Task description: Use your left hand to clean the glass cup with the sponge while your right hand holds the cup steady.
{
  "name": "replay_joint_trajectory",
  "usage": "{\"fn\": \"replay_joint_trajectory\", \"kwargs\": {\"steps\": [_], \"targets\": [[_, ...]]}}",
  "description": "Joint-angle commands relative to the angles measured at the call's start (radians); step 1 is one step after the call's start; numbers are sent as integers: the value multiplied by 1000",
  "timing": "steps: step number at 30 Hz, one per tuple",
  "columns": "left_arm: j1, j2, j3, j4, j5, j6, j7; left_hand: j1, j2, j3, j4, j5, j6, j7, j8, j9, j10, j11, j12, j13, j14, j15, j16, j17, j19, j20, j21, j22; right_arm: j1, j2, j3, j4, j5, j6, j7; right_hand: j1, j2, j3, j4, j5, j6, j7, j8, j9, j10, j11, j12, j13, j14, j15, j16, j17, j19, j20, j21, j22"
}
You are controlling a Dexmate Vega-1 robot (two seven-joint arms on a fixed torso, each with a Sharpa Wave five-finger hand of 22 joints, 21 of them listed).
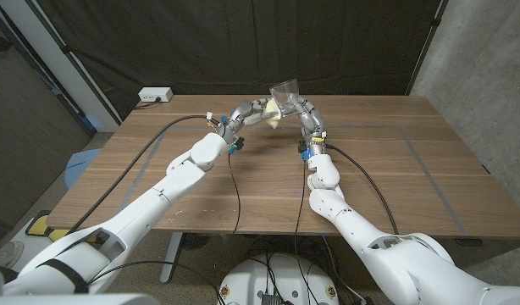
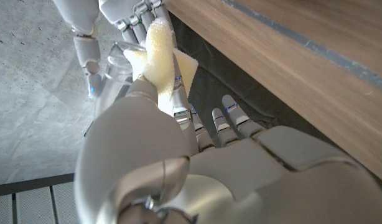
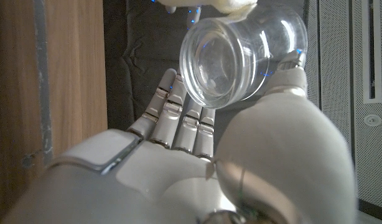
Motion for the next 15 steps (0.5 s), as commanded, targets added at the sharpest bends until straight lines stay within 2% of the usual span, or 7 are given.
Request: {"fn": "replay_joint_trajectory", "kwargs": {"steps": [1, 15], "targets": [[63, 22, -46, -102, 103, -58, 148, 19, 16, 7, 1, 3, 11, -9, 5, 1, 4, -1, 11, 3, 9, -92, 2, 2, 4, -11, 10, 2, -3, 26, 43, 5, 48, -25, 48, 216, 218, 2, -1, 7, 177, -160, 6, 21, 76, -66, -4, 2, 61, -177, 1, 6, -5, -153, 10, -2], [180, 120, -111, -324, 200, 2, 138, 17, 12, 12, 0, 2, 18, -9, 8, -4, 8, -2, 16, 1, 14, -96, 2, 0, 7, -19, 16, 1, -46, -1, 44, -67, 15, -77, 9, 217, 219, 1, 0, 7, 184, -156, 10, 21, 84, -65, -5, 2, 66, -177, 0, 11, -7, -152, 23, -5]]}}
